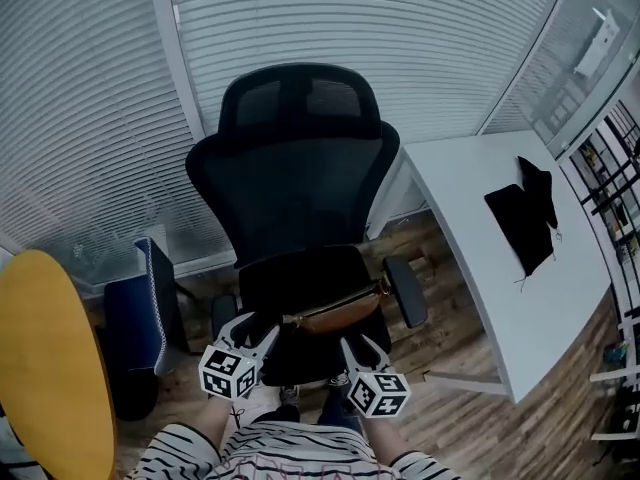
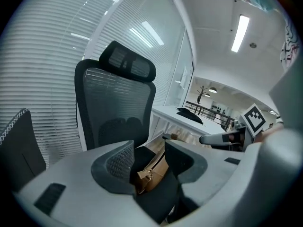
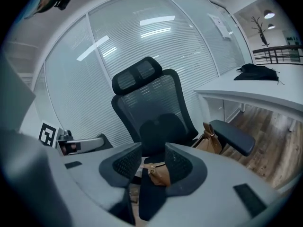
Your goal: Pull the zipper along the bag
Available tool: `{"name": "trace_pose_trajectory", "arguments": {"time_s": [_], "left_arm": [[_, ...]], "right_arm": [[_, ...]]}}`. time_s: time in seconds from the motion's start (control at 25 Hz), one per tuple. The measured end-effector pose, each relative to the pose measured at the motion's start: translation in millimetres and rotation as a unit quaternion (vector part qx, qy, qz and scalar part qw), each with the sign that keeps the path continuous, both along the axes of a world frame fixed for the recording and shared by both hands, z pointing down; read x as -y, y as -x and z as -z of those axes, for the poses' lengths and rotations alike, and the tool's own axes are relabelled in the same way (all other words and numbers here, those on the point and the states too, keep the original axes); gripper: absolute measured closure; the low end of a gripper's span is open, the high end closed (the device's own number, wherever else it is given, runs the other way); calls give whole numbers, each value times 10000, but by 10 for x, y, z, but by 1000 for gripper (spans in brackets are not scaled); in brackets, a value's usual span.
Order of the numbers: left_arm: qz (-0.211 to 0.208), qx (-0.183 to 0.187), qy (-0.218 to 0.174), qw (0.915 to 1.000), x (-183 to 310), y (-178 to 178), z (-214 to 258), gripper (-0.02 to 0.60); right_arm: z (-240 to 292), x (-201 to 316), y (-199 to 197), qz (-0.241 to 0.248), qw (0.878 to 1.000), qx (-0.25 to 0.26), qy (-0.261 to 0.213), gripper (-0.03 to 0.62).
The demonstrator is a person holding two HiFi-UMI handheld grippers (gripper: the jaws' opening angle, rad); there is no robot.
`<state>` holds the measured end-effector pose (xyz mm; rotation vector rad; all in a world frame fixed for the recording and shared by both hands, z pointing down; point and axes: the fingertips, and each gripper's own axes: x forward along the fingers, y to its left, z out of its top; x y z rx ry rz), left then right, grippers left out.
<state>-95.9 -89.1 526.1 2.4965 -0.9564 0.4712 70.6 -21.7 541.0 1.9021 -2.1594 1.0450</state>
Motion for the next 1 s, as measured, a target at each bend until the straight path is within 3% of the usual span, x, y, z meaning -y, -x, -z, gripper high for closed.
{"name": "trace_pose_trajectory", "arguments": {"time_s": [0.56,1.0], "left_arm": [[939,-158,812,9921,254,-85,-796,401],[1247,-361,1449,9809,203,-156,-1437,396]], "right_arm": [[-778,455,175,1432,9879,19,595,433],[-1375,535,426,2198,9712,18,925,433]]}}
